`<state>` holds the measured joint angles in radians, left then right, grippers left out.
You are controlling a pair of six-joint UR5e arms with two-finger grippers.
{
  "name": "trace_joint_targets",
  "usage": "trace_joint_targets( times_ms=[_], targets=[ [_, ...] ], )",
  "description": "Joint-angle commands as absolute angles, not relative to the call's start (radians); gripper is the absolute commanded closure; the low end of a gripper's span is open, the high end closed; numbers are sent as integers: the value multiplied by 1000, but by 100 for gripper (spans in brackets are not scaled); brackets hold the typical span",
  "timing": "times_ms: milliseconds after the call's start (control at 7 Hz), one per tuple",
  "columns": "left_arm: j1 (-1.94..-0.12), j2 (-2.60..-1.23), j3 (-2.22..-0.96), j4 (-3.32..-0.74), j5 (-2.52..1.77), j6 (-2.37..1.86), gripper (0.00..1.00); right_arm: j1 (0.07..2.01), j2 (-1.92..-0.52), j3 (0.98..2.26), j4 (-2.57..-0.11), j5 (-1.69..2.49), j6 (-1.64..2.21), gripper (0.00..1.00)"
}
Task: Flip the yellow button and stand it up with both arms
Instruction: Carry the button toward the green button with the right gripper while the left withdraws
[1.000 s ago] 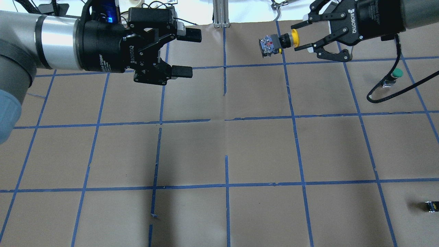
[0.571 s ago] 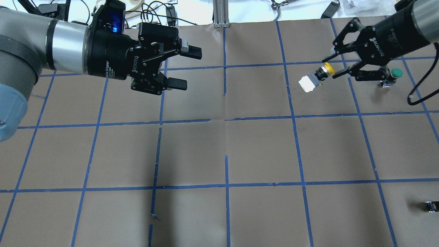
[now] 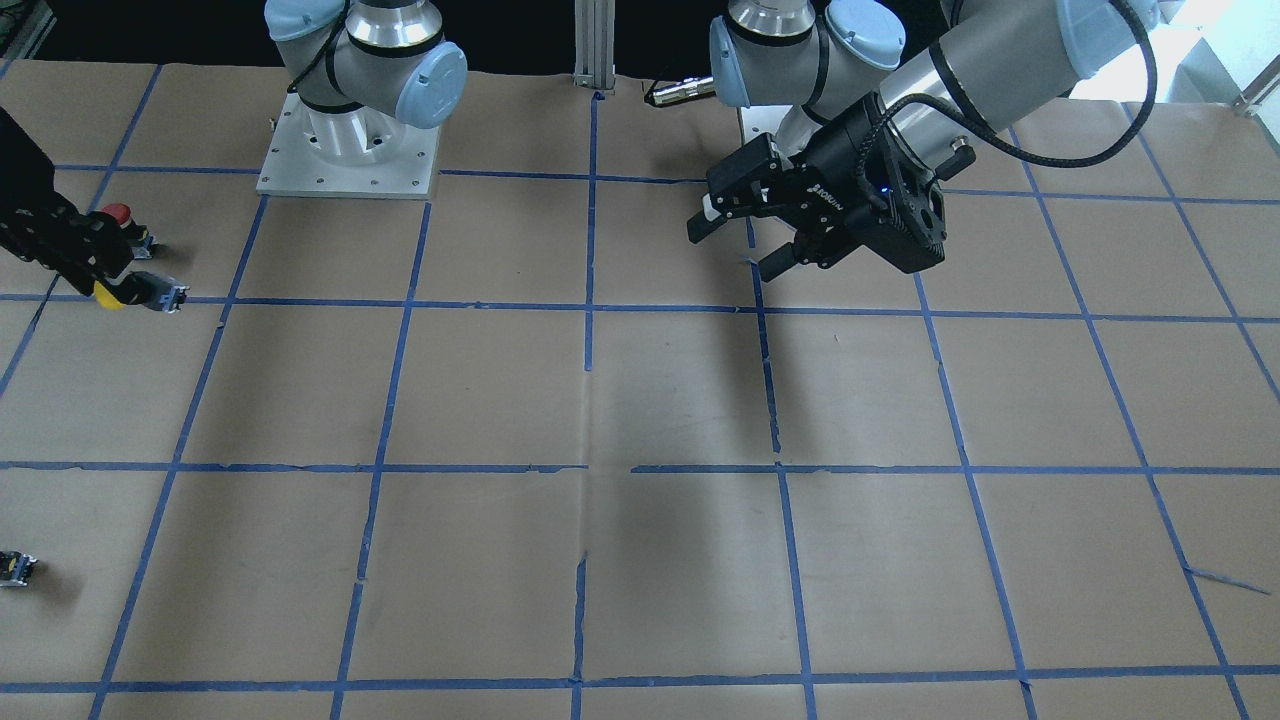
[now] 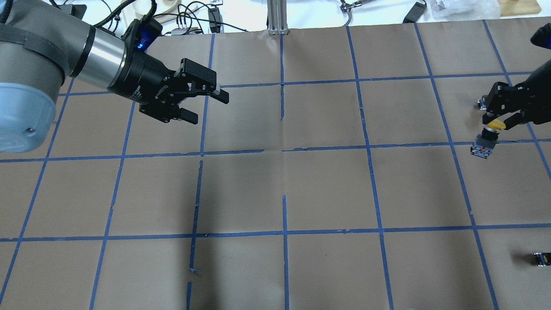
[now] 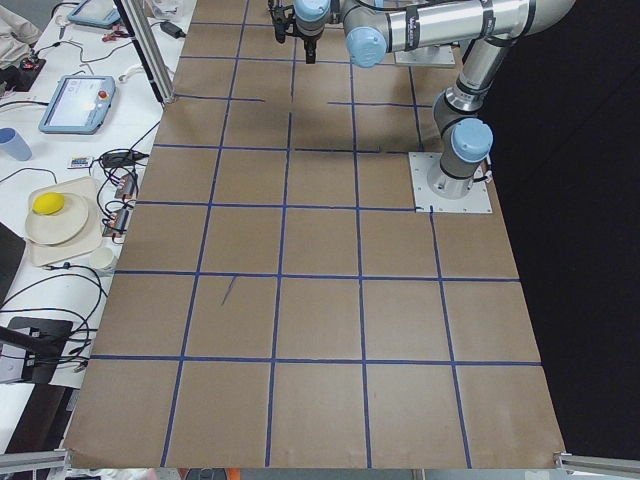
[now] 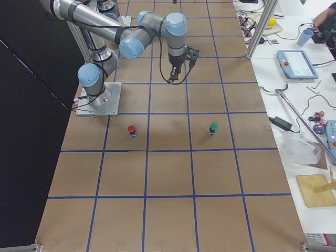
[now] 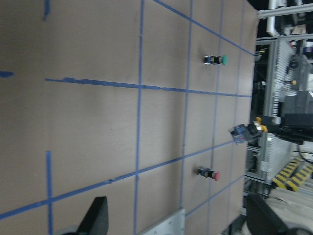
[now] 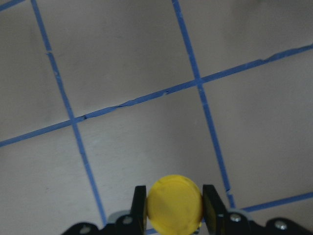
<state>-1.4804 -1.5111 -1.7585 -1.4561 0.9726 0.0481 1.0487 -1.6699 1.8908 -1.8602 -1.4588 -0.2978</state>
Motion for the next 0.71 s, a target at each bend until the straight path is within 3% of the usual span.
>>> trace_joint_targets(
  times_ms=[0,571],
  targets=[
    [-1538,-1523,-1668,-1474,1381,51,1,926,-1672,2038,-2134,-1467,-597,93],
    [-1577,-1560,-1523,-1603,1414,-138,1,723,-1606,2085,-2166,-1223,-1034,92]
  ],
)
